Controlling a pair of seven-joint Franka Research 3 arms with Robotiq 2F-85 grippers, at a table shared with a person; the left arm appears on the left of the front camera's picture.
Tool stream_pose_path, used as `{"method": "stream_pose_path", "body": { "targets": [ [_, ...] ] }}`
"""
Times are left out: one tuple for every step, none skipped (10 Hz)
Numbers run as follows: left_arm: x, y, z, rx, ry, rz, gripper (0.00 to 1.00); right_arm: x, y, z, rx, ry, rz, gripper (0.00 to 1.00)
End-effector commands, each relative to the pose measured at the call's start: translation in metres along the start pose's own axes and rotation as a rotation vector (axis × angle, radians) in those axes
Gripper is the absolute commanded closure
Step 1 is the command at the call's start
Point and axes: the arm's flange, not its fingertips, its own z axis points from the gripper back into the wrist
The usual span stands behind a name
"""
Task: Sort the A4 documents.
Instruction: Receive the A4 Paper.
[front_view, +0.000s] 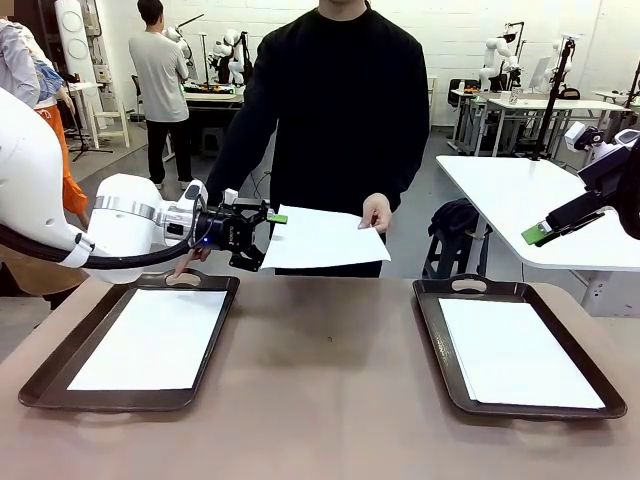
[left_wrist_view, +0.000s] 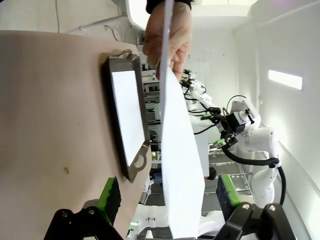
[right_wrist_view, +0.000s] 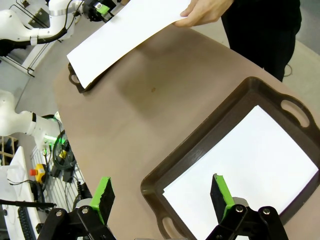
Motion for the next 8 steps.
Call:
{"method": "stream_pose_path", "body": {
  "targets": [
    [0.0054, -0.0024, -0.0101, -0.059, 0.008, 0.025, 0.0, 0.0008, 0.0003, -0.0013, -0.002, 0.001, 0.002, 0.0],
    [0.0042, -0.0003, -0.0144, -0.053, 0.018, 0.05, 0.0, 0.0008, 0.0003, -0.0013, -0.002, 0.001, 0.002, 0.0],
    [0.0027, -0.0001, -0.0174, -0.04, 0.02, 0.047, 0.0, 0.0008, 0.0003, -0.0013, -0.002, 0.001, 0.002, 0.0],
    [0.0014, -0.001, -0.0192, -0.035, 0.023, 0.045, 0.0, 0.0008, 0.0003, -0.0013, -0.002, 0.001, 0.002, 0.0],
    [-0.0006, -0.0022, -0.019, -0.016, 0.015, 0.021, 0.0, 0.0008, 0.0003, -0.0013, -0.002, 0.001, 0.002, 0.0],
    [-0.0017, -0.0037, -0.019, -0.012, 0.014, 0.01, 0.19, 0.0008, 0.0003, -0.0013, -0.002, 0.001, 0.002, 0.0],
    [-0.0026, -0.0057, -0.0183, -0.006, 0.01, 0.003, 0.19, 0.0008, 0.0003, -0.0013, -0.002, 0.001, 0.002, 0.0],
    [-0.0026, -0.0062, -0.0169, -0.001, 0.008, -0.002, 0.38, 0.0008, 0.0003, -0.0013, -0.002, 0.001, 0.002, 0.0]
  ]
}}
